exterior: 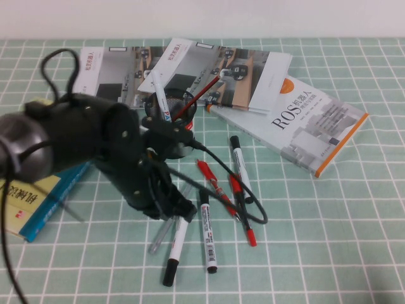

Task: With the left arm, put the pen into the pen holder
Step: Pick up the pen on the table

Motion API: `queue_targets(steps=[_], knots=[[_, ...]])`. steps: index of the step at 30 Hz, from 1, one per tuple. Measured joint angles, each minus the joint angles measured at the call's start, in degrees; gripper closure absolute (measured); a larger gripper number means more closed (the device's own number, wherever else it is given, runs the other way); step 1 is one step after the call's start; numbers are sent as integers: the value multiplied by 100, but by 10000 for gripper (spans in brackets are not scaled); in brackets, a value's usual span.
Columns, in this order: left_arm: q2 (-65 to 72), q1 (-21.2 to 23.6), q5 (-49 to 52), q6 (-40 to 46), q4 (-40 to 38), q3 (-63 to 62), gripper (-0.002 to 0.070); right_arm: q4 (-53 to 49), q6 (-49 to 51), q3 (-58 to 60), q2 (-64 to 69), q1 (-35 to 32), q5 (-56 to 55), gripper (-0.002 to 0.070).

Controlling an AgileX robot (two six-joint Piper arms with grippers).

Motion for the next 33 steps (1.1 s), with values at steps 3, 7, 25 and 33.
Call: queue_targets(steps=[3,7,25,33], knots=[[227,-24,225,53,105,-283,613,0,0,0,0,0,0,696],[523,-37,410,-13,410,-575,561,0,0,0,0,0,0,696],[1157,-157,286,-211,464,-714,548,0,0,0,0,0,0,696],[1280,-226,272,-233,572,-773,548,0,0,0,0,0,0,696]])
